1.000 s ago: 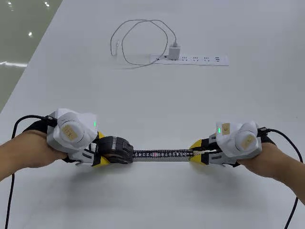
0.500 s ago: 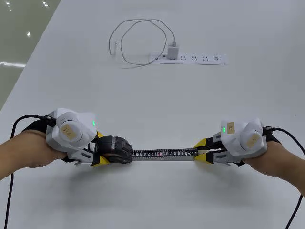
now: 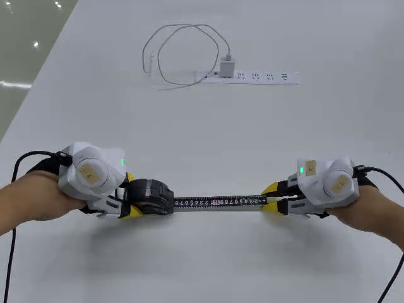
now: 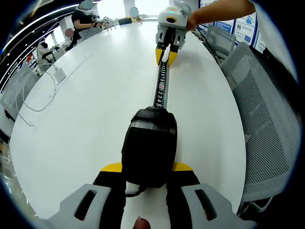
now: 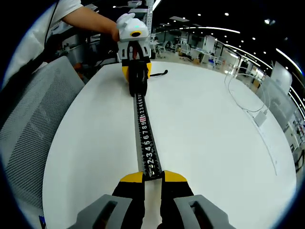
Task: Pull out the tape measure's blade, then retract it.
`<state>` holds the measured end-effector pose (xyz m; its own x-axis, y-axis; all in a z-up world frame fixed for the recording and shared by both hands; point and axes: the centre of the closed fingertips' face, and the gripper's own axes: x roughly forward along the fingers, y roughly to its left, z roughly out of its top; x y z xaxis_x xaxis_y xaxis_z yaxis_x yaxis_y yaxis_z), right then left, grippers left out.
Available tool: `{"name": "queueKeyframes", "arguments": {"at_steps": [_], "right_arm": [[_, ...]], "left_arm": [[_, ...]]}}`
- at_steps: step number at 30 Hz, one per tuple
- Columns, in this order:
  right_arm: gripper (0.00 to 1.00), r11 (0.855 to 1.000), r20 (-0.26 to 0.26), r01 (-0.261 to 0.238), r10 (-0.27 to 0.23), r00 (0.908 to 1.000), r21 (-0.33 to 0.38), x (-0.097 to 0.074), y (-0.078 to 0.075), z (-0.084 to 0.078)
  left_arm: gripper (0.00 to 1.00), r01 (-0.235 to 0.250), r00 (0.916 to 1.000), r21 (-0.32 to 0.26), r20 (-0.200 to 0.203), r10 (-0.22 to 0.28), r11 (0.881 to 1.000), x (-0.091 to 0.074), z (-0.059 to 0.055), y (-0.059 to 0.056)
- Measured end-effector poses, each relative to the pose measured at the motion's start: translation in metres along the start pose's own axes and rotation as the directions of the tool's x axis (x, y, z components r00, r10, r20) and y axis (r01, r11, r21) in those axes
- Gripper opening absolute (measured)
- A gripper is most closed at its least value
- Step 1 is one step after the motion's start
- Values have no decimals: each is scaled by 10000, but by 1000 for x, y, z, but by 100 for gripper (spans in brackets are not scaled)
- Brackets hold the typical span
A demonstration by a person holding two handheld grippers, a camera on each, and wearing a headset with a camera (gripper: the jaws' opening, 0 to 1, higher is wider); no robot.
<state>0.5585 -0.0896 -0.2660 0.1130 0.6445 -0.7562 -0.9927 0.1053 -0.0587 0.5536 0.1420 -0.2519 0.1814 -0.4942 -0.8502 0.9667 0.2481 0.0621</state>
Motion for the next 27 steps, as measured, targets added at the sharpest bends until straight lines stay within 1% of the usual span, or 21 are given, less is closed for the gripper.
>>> {"name": "queueKeyframes", "arguments": {"at_steps": [19, 27], "right_arm": [[7, 9999, -245, 80, -78, 9997, 92, -11, -2, -16], [7, 9999, -354, 59, -55, 9994, 113, -16, -4, -19]], "left_arm": [[27, -16, 10000, 26, -37, 16, 10000, 0, 1, -1], [27, -26, 10000, 18, -49, 26, 10000, -1, 1, -1]]}}
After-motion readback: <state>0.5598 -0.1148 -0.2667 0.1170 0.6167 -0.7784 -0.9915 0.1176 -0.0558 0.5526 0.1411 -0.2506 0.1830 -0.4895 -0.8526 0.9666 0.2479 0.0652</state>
